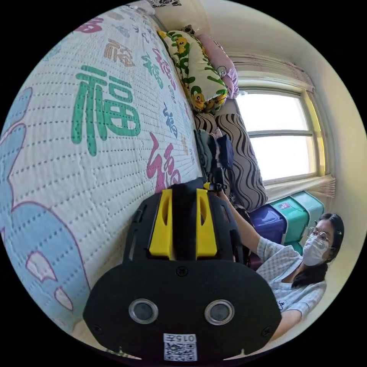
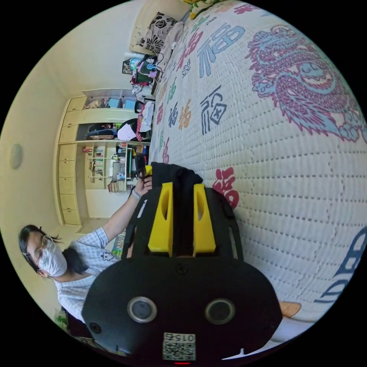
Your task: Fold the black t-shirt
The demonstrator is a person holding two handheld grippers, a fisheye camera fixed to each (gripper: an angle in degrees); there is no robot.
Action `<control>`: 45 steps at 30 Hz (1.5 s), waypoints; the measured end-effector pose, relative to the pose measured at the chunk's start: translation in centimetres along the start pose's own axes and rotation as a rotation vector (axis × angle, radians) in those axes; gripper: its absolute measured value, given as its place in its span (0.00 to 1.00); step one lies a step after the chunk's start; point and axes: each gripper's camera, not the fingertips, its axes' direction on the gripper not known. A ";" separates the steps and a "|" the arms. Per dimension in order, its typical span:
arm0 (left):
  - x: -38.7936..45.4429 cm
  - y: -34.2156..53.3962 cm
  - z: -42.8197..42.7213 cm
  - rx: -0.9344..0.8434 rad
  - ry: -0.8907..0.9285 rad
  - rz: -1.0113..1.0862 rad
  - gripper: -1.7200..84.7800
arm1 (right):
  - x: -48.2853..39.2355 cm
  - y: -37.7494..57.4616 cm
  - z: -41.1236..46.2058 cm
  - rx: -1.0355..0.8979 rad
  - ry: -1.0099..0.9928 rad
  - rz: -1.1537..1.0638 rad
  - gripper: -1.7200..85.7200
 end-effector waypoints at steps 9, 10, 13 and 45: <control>13.0 -3.3 -2.2 0.056 -0.193 0.419 0.02 | -4.5 2.0 -1.6 0.094 0.109 -0.259 0.05; 14.3 -3.1 -2.3 0.060 -0.200 0.466 0.02 | -5.7 2.7 -2.1 0.129 0.103 -0.320 0.05; 20.4 -0.7 -1.3 -0.018 -0.321 0.693 0.02 | -9.0 5.1 -2.1 0.103 0.193 -0.490 0.05; 21.2 17.7 17.8 -0.201 -0.474 0.562 0.08 | -13.9 19.3 14.6 -0.119 0.508 -0.529 0.08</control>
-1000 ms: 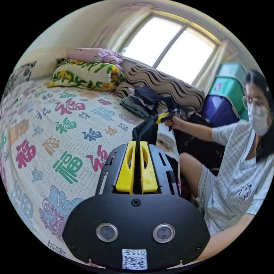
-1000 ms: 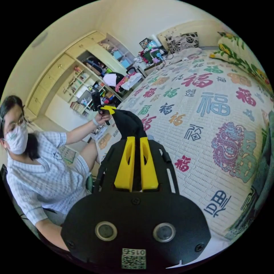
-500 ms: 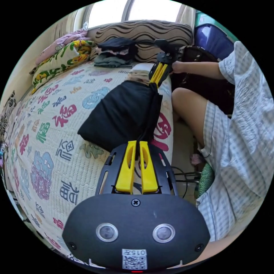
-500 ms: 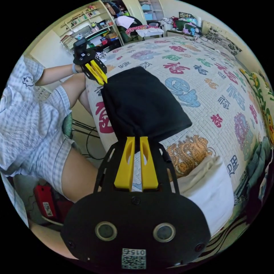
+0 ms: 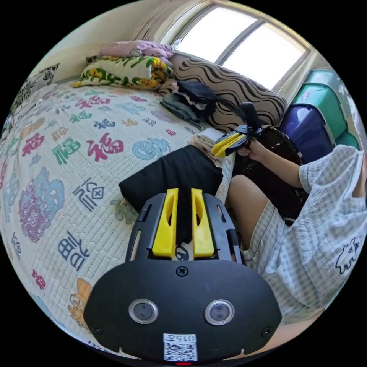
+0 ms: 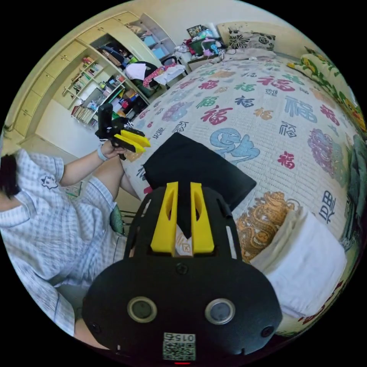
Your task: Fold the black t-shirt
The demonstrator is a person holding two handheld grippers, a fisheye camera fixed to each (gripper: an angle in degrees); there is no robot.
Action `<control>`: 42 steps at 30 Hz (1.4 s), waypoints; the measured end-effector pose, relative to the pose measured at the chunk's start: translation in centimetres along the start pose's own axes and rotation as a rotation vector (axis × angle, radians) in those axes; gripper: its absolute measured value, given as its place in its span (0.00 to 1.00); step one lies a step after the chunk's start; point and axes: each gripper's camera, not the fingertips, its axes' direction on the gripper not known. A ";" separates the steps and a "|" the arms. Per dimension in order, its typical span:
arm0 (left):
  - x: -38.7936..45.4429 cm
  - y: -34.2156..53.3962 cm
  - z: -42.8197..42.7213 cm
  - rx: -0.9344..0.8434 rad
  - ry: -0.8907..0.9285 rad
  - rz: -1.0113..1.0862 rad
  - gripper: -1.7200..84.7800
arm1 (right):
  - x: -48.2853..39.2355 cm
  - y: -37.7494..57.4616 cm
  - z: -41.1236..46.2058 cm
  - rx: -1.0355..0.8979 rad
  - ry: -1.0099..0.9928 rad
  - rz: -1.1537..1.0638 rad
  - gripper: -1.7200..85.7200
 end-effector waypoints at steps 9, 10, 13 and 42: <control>-2.6 7.2 8.3 -0.101 -0.011 -0.151 0.02 | 1.2 2.0 7.8 -0.212 0.035 0.154 0.02; -2.7 7.3 8.5 -0.110 -0.010 -0.154 0.02 | 1.4 2.1 7.8 -0.211 0.020 0.178 0.02; -4.4 7.9 6.9 0.006 0.015 -0.204 0.05 | 1.6 1.3 7.0 -0.183 -0.010 0.170 0.03; -27.2 32.7 21.1 0.271 0.338 -0.614 0.17 | 9.8 -0.6 9.1 0.168 -0.401 0.462 0.13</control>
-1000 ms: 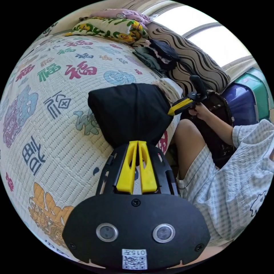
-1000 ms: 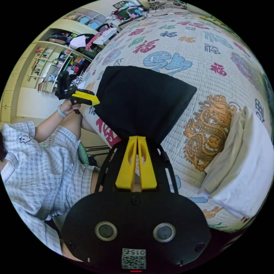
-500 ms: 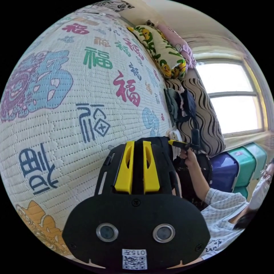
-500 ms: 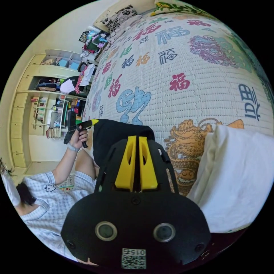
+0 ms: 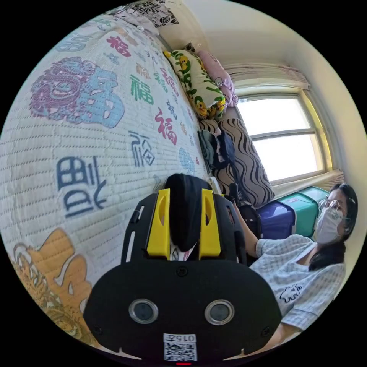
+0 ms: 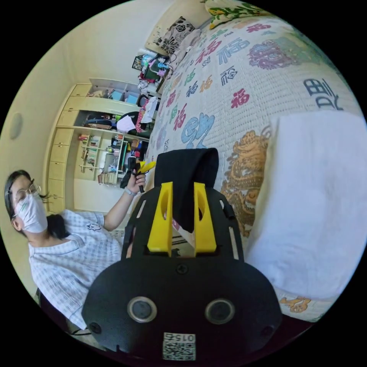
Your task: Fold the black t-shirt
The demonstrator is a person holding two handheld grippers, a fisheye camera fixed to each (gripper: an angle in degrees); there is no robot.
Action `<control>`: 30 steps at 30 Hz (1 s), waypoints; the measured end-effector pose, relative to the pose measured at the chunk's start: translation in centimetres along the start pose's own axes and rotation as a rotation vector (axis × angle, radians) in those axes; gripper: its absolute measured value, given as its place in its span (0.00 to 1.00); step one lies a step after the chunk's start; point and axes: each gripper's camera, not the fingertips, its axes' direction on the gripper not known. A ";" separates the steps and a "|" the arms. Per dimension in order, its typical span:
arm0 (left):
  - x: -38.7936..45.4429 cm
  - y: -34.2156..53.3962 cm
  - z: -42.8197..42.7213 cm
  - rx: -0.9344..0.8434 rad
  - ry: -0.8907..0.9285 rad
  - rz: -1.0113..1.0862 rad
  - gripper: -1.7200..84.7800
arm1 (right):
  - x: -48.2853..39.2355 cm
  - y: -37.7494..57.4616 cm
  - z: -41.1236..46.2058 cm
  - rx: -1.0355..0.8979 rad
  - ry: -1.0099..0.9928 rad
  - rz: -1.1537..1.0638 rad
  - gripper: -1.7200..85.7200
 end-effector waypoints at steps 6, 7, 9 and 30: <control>-7.7 2.7 4.3 -0.095 0.128 -0.016 0.20 | 2.0 0.6 3.7 -0.046 -0.092 0.053 0.16; -8.1 2.6 5.0 -0.104 0.138 -0.008 0.20 | 1.9 -0.1 4.9 -0.078 -0.077 0.051 0.16; -9.4 2.2 8.4 -0.170 0.155 0.029 0.20 | 1.7 -1.2 6.4 -0.094 -0.082 0.043 0.15; -18.0 21.7 -14.7 -0.014 0.138 0.163 0.09 | -18.1 -3.3 16.8 -0.029 -0.159 -0.229 0.07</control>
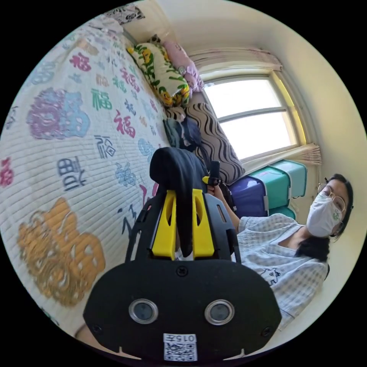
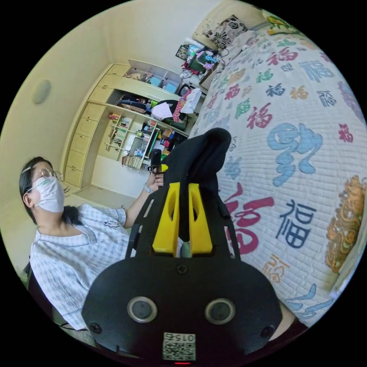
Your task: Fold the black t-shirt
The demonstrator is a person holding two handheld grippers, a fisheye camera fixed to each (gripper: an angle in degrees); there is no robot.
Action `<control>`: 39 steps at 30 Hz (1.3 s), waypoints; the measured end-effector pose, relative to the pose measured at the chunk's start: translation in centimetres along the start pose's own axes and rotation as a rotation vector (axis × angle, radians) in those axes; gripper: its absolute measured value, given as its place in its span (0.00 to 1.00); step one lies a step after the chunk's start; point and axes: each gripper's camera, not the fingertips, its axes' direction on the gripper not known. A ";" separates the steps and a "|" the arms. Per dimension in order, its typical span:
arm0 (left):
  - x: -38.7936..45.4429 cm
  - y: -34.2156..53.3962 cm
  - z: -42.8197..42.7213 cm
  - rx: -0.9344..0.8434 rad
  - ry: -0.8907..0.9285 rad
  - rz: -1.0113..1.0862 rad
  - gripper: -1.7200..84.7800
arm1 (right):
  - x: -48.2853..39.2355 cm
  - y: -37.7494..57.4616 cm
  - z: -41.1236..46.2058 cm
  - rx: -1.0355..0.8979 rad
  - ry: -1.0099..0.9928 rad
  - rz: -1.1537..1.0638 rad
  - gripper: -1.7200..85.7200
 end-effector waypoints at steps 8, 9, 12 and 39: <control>2.6 16.7 -30.7 0.275 -0.200 -0.064 0.09 | -12.6 -11.2 21.0 -0.176 -0.208 -0.182 0.07; 2.5 19.2 -34.9 0.311 -0.228 -0.083 0.09 | -13.5 -12.0 22.7 -0.189 -0.222 -0.194 0.07; 0.6 24.8 -43.9 0.378 -0.295 -0.156 0.09 | -17.3 -15.4 30.9 -0.265 -0.256 -0.208 0.07; -11.7 57.0 -58.2 0.842 -0.249 -0.254 0.10 | -24.2 -10.2 42.4 -0.267 -0.181 -0.024 0.04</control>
